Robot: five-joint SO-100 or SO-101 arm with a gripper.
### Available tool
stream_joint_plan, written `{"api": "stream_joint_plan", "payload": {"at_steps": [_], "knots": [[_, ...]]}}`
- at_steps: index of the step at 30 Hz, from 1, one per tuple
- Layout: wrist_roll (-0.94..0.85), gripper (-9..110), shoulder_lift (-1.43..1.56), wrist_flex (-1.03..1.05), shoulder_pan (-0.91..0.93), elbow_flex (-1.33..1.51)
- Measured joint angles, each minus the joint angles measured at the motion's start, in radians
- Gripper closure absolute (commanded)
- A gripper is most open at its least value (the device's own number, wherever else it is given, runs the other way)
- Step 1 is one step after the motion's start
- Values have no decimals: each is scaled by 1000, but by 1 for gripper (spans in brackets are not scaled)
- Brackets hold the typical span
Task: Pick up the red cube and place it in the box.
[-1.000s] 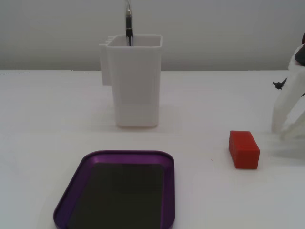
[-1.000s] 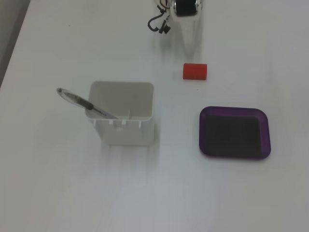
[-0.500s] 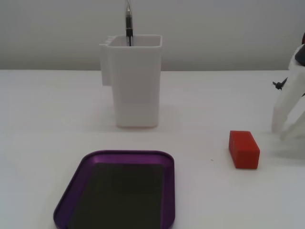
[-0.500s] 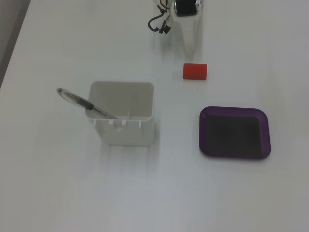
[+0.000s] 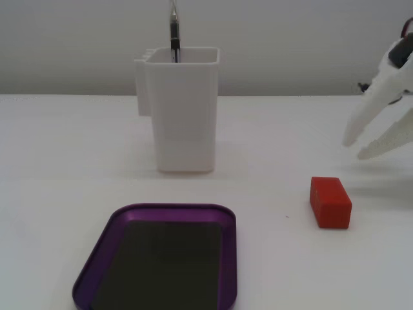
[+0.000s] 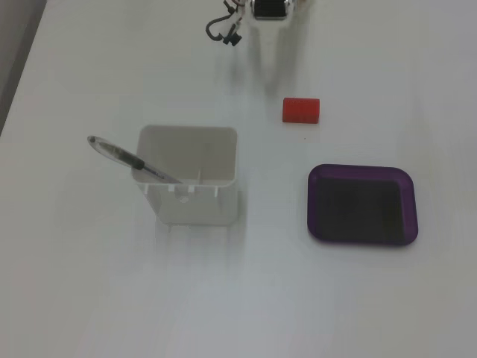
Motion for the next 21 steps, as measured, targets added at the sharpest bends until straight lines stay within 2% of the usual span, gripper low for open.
{"api": "stream_joint_plan", "payload": {"at_steps": [5, 8, 14, 21], "knots": [[-126, 93, -89, 0, 48, -153], [-141, 90, -268, 12, 38, -310], [-114, 85, -844, 199, 32, -718], [29, 80, -1453, 437, -161, -1213]]}}
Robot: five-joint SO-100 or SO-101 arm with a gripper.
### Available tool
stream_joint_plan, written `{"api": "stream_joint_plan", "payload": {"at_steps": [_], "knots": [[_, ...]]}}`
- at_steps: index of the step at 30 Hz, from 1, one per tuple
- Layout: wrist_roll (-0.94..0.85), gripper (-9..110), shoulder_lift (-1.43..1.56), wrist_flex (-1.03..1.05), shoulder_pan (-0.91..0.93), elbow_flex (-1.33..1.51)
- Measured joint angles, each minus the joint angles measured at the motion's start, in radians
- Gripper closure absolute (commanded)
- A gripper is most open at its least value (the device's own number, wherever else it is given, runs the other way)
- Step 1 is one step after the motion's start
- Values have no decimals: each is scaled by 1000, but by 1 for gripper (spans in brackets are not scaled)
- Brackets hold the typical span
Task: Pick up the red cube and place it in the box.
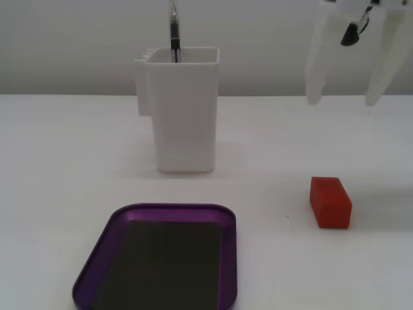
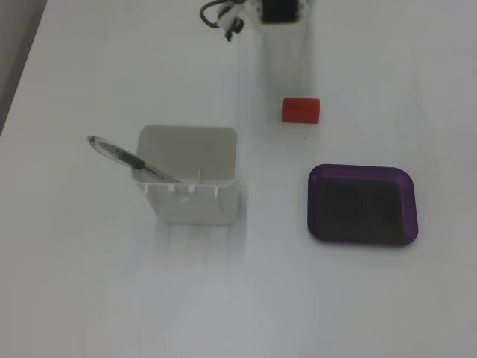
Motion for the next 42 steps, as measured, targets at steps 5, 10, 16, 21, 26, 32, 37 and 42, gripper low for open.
{"api": "stream_joint_plan", "payload": {"at_steps": [5, 10, 16, 21, 26, 32, 37, 42], "knots": [[54, 79, -236, 35, -69, -186], [60, 79, -307, 31, -86, -189], [61, 79, -307, -124, -87, 3], [95, 79, -307, -265, -87, 170], [118, 79, -307, -334, -87, 215], [118, 79, -310, -407, -87, 233], [126, 79, -305, -486, -95, 299], [123, 90, -304, -517, -94, 310]]}}
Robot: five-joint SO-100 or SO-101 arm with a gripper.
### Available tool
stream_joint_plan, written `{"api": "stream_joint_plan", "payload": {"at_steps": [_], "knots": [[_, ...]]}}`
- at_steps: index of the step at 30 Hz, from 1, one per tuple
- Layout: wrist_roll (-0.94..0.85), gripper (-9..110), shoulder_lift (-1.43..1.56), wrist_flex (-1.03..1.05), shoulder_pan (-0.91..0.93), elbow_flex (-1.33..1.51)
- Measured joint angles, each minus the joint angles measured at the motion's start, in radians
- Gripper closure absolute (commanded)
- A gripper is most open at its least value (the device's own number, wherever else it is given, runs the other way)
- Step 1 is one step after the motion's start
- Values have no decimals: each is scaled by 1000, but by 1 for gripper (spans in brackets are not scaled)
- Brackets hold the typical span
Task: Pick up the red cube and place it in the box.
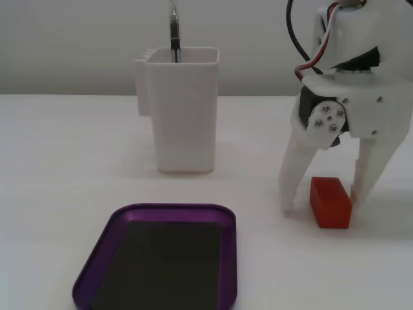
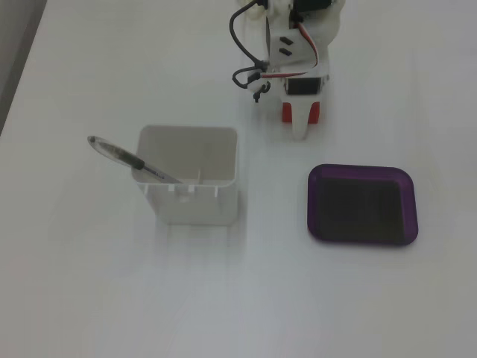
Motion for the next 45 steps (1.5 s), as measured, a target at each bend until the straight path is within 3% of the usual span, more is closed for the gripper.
{"api": "stream_joint_plan", "payload": {"at_steps": [3, 9, 16, 29, 45], "knots": [[-6, 102, 0, -11, 0, 0], [-9, 102, 3, 6, -2, -3], [-83, 102, 63, 186, -5, -172], [-183, 102, 137, 252, -295, -601], [299, 102, -463, 221, -279, -1063]]}}
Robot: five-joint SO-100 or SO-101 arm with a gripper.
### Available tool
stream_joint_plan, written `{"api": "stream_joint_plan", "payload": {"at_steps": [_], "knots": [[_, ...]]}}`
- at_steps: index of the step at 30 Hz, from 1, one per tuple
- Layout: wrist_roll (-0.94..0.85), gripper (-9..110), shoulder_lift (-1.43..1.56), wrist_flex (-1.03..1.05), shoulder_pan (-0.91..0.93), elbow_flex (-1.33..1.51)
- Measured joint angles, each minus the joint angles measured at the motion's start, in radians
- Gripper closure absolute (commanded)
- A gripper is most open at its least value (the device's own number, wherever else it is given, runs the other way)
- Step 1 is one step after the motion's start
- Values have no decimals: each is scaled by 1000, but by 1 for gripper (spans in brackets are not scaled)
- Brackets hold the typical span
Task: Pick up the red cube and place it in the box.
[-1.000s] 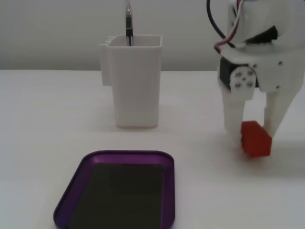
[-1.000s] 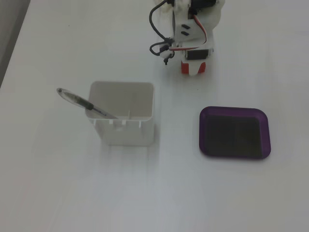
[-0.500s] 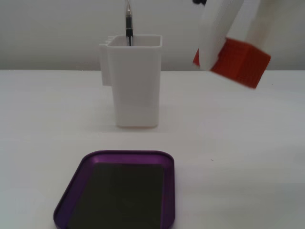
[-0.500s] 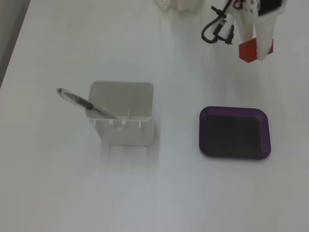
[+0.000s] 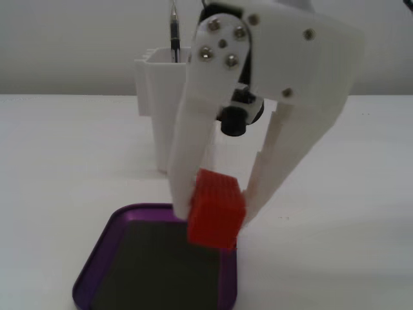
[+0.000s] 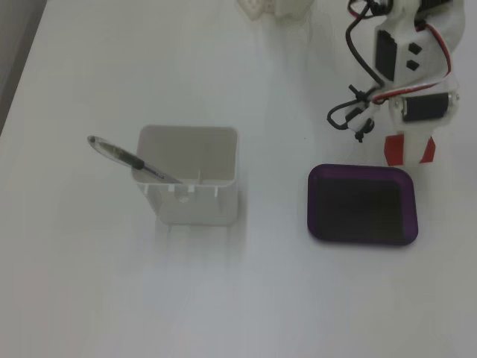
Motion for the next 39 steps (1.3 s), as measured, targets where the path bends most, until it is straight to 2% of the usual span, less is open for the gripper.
{"api": "stream_joint_plan", "payload": {"at_steps": [8, 30, 39], "knots": [[51, 102, -104, 0, 104, -49], [40, 102, -218, 17, 107, -55], [-28, 87, -218, 17, 107, -55]]}}
